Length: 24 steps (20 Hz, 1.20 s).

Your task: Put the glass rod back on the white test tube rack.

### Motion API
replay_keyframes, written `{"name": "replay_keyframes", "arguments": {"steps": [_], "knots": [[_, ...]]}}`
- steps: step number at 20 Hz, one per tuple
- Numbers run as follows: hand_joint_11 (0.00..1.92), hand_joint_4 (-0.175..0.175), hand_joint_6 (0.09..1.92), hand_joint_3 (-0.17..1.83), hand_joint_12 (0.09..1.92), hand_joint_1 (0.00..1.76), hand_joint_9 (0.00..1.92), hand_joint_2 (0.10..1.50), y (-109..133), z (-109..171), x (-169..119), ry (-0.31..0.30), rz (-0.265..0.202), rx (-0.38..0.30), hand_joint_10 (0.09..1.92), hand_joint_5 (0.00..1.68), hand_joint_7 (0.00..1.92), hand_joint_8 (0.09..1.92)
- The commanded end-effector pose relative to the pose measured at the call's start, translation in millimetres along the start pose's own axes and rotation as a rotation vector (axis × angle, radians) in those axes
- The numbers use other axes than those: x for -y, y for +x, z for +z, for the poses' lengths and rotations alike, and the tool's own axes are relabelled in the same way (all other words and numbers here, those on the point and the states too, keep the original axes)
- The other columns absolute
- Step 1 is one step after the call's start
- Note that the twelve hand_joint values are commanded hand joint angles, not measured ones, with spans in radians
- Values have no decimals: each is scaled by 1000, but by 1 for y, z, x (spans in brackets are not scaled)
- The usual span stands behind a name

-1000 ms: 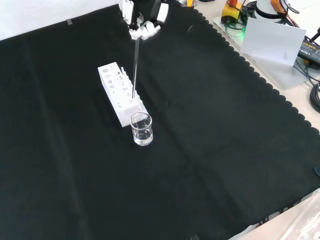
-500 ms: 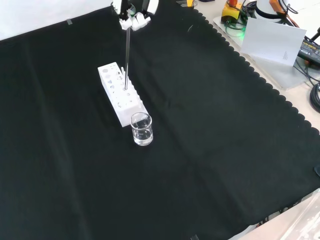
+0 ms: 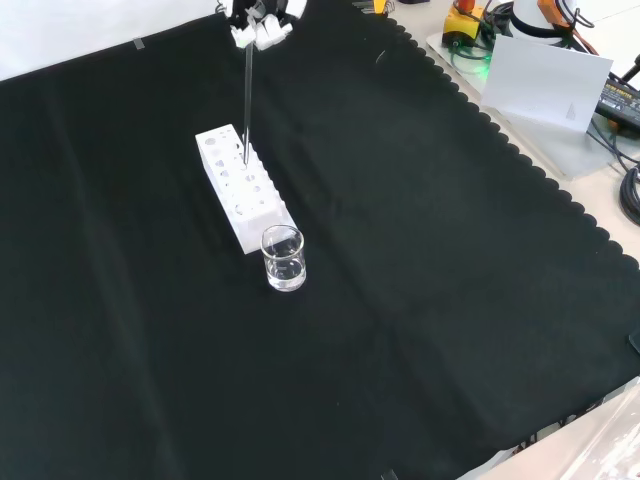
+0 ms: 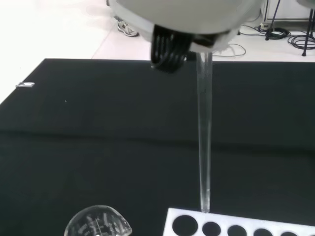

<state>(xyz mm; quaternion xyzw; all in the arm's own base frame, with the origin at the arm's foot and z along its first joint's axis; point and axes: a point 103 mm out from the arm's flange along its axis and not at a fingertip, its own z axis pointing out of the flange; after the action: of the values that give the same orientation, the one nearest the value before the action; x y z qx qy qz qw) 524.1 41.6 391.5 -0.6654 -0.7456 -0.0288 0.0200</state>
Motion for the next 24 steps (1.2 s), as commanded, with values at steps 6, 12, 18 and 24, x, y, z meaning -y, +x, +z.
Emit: {"name": "replay_keyframes", "arguments": {"steps": [6, 12, 18, 24], "knots": [[1707, -175, 454, 722, 426, 1331, 1754, 608, -12, 21, -11, 25, 15, -3, 516, 1274, 1397, 716], [1707, -175, 455, 720, 427, 1331, 1754, 609, -11, 25, -14, 33, 14, -1, 516, 1273, 1396, 716], [1708, -175, 456, 717, 427, 1331, 1754, 612, -9, 29, -19, 44, 17, 0, 517, 1271, 1394, 718], [1708, -175, 461, 711, 428, 1331, 1754, 616, -3, 37, -25, 40, 8, -5, 518, 1267, 1392, 719]]}}
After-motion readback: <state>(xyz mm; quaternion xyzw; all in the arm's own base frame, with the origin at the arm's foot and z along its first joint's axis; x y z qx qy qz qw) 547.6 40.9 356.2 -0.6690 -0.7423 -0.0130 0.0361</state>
